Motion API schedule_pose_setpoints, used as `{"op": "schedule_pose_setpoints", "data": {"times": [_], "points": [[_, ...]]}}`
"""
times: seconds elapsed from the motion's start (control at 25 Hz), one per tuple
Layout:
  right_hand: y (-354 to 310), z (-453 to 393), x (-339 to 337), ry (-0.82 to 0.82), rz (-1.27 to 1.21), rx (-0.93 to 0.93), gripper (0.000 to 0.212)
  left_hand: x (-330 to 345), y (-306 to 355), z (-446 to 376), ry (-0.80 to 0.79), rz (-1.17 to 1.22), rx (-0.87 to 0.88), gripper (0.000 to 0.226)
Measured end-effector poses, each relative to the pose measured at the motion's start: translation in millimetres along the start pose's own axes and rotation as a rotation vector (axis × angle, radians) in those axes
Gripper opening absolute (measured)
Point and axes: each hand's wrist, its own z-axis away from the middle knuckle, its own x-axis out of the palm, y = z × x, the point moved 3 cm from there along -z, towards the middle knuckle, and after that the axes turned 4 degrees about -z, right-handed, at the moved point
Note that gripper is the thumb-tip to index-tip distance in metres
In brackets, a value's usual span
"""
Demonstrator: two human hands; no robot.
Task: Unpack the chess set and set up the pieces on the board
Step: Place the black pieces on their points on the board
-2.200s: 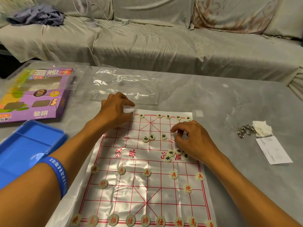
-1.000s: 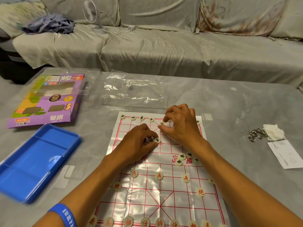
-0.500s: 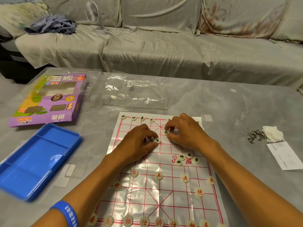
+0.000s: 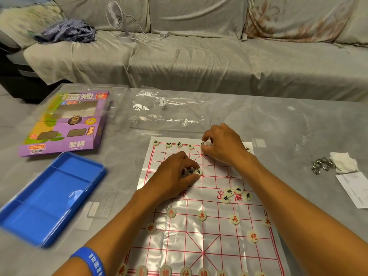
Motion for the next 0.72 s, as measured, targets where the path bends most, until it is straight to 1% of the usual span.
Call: {"op": "schedule_pose_setpoints", "data": {"times": [0.12,0.16,0.24,0.28,0.32,0.4,0.44,0.48,0.56,0.72], "points": [[-4,-9,6,-0.059,0.006,0.018,0.032,-1,-2,0,0.003,0.002,0.002,0.033],[-5,-8,5,-0.053,-0.006,0.012,0.032,0,-4,1,0.007,0.004,0.002,0.033],[-7,7,-3,-0.003,-0.111,-0.001,0.028,0,-6,0,0.008,0.021,-0.015,0.034],[-7,18,-6,-0.003,-0.177,-0.016,0.023,-1,-6,0,0.005,0.039,-0.030,0.034],[-9,31,-8,-0.051,-0.217,-0.048,0.021,-2,-7,0,0.003,0.060,-0.041,0.035],[-15,53,-3,-0.235,-0.210,-0.119,0.027,-4,-8,0,0.001,0.090,-0.052,0.037],[-17,60,0,-0.294,-0.183,-0.139,0.032,-5,-7,0,-0.002,0.100,-0.055,0.038],[-17,63,2,-0.310,-0.158,-0.142,0.035,-5,-6,1,-0.005,0.113,-0.062,0.039],[-17,62,3,-0.282,-0.133,-0.142,0.037,-6,-6,3,-0.008,0.153,-0.082,0.042],[-18,61,4,-0.271,-0.138,-0.146,0.031,-6,-7,2,-0.005,0.184,-0.093,0.040]]}}
